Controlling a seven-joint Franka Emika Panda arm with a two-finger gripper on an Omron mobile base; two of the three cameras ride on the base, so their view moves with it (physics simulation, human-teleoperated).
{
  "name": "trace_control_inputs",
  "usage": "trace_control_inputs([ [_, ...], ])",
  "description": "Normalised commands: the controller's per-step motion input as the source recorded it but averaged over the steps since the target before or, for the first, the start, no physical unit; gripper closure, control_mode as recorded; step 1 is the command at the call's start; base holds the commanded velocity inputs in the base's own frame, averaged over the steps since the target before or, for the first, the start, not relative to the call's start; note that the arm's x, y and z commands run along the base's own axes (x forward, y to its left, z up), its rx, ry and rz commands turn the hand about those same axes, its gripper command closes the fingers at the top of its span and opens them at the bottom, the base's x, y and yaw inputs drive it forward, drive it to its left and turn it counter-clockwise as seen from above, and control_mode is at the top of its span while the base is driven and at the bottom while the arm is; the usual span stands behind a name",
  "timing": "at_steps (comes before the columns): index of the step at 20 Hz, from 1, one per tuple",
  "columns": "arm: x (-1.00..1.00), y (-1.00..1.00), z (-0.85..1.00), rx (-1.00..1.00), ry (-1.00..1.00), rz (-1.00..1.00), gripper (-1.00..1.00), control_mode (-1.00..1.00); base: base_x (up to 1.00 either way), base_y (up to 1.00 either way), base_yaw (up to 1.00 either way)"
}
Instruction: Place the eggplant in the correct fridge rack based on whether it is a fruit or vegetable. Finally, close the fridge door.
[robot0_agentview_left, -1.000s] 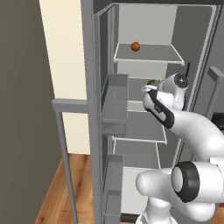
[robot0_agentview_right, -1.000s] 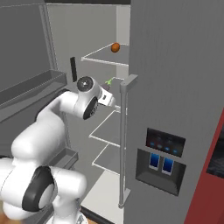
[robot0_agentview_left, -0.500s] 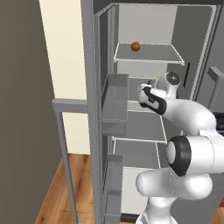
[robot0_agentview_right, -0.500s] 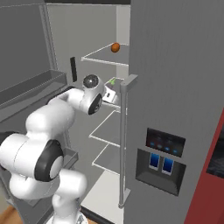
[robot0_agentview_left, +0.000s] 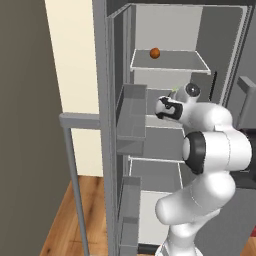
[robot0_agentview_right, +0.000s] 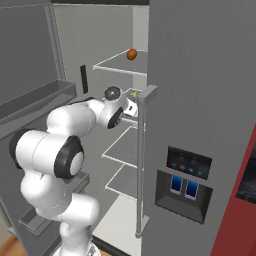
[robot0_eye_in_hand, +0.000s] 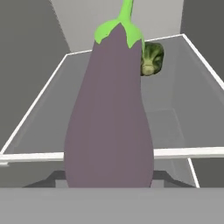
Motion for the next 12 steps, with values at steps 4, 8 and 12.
trace_control_inputs([
  [4,0.56,-0.14,-0.11,-0.01,0.0,0.0,1.0,-1.0,0.0,0.0,0.0],
  [8,0.64,-0.15,-0.19,-0.03,0.0,0.0,1.0,-1.0,0.0,0.0,0.0],
  [12,0.61,-0.05,-0.29,-0.04,0.02,0.0,1.0,-1.0,0.0,0.0,0.0],
])
